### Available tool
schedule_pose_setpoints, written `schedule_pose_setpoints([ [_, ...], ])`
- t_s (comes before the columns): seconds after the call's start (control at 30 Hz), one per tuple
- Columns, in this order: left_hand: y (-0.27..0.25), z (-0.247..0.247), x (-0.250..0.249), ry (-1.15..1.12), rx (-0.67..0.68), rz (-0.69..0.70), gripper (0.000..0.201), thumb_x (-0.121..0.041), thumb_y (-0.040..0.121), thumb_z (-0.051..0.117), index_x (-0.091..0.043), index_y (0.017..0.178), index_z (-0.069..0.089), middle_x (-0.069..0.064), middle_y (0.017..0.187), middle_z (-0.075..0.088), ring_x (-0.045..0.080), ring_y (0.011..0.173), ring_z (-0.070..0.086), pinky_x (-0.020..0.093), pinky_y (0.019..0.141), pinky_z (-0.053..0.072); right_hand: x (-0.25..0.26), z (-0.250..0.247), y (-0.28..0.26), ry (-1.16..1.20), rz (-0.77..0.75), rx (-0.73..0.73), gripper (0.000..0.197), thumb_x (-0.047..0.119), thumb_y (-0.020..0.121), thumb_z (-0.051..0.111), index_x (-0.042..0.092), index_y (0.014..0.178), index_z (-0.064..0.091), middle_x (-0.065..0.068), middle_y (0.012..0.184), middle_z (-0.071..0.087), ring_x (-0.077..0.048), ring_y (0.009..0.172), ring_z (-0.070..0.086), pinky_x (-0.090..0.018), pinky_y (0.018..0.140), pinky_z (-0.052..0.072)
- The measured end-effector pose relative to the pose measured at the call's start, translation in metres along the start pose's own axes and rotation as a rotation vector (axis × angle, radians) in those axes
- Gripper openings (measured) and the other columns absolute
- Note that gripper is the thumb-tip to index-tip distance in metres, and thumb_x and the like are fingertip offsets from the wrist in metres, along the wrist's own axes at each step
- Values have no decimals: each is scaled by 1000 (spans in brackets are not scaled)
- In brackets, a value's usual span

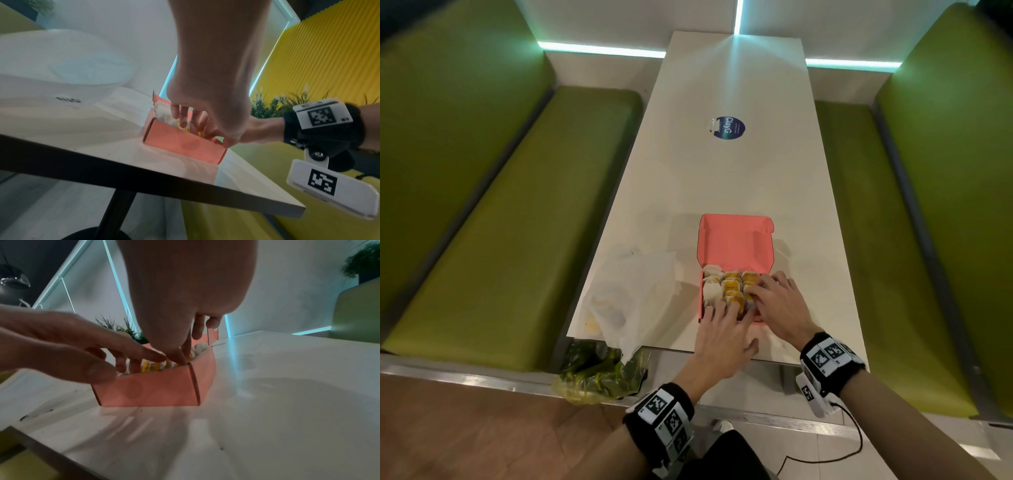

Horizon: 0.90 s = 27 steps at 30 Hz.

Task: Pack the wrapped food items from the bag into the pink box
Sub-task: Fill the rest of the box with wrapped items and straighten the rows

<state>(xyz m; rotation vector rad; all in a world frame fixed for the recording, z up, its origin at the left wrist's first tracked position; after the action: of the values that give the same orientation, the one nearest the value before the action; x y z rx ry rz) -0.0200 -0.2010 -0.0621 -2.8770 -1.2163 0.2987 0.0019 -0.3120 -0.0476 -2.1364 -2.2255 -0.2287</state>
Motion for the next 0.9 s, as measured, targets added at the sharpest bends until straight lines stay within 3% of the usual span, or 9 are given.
schedule_pose_setpoints([
  [0.13, -28, -45, 25, -129, -281, -61, 39, -48, 93, 48, -23, 120, 57, 0, 113, 60, 22, 101, 57, 37, 87, 49, 1, -12, -8, 114, 65, -77, 14, 13, 86, 69, 20, 97, 71, 0, 103, 66, -25, 93, 52, -39, 76, 48],
  [0.23, -59, -72, 84, -170, -478, -337, 37, -39, 83, 73, -17, 109, 57, 6, 106, 58, 20, 91, 53, 32, 77, 48, 36, -27, -2, 253, -15, -183, 11, 11, 87, 67, 15, 96, 70, -1, 101, 64, -25, 94, 53, -38, 84, 46],
  [0.33, -83, -71, 142, -210, -412, -647, 53, -41, 78, 76, -16, 116, 49, 10, 116, 50, 19, 93, 42, 29, 73, 43, 99, -30, 14, 379, -170, -151, 12, 12, 92, 59, 12, 101, 67, -3, 103, 62, -23, 98, 54, -35, 91, 44],
  [0.4, -88, -62, 162, -290, -301, -736, 48, -36, 86, 71, -19, 121, 43, 6, 120, 49, 17, 97, 44, 29, 70, 46, 144, -23, 27, 388, -279, -65, 17, 9, 91, 58, 10, 106, 66, -4, 104, 63, -24, 99, 57, -37, 88, 48],
  [0.53, -94, -70, 179, -434, -349, -714, 12, -23, 99, 56, -23, 104, 45, -1, 105, 61, 15, 80, 59, 35, 64, 54, 209, -3, 48, 259, -444, 154, 26, 13, 97, 50, 11, 120, 61, -8, 118, 66, -27, 115, 58, -40, 99, 41],
  [0.6, -105, -84, 189, -499, -453, -717, 7, -21, 100, 54, -22, 96, 48, -2, 95, 62, 15, 76, 60, 42, 66, 56, 221, 6, 53, 145, -443, 273, 23, 16, 101, 42, 12, 119, 55, -9, 107, 67, -29, 103, 61, -40, 87, 43],
  [0.7, -122, -103, 209, -582, -570, -760, 6, -15, 99, 56, -18, 94, 54, -3, 92, 64, 12, 79, 61, 31, 67, 55, 217, 12, 60, 19, -340, 361, 19, 7, 97, 41, 10, 110, 54, -11, 91, 66, -34, 84, 65, -38, 63, 40],
  [0.77, -129, -112, 218, -589, -597, -760, 6, -11, 98, 57, -15, 94, 57, -3, 91, 64, 10, 79, 61, 20, 66, 49, 214, 17, 66, -11, -262, 427, 21, 0, 94, 43, 6, 108, 58, -13, 95, 66, -35, 86, 65, -37, 62, 39],
  [0.9, -127, -114, 220, -619, -558, -728, 4, -11, 98, 58, -14, 95, 58, -3, 91, 65, 4, 79, 60, 19, 66, 50, 225, 19, 74, 48, -240, 470, 28, -8, 90, 45, 3, 112, 57, -17, 113, 59, -35, 104, 59, -38, 73, 45],
])
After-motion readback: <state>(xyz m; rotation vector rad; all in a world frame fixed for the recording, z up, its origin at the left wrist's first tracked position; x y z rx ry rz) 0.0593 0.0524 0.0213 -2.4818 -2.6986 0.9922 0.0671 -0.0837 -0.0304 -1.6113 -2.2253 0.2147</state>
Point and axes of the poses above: each hand's wrist, its own y-axis towards the middle knuckle, its own z-axis out of the palm, x = y × z, the point moved 8 cm from there along y, towards the middle knuckle
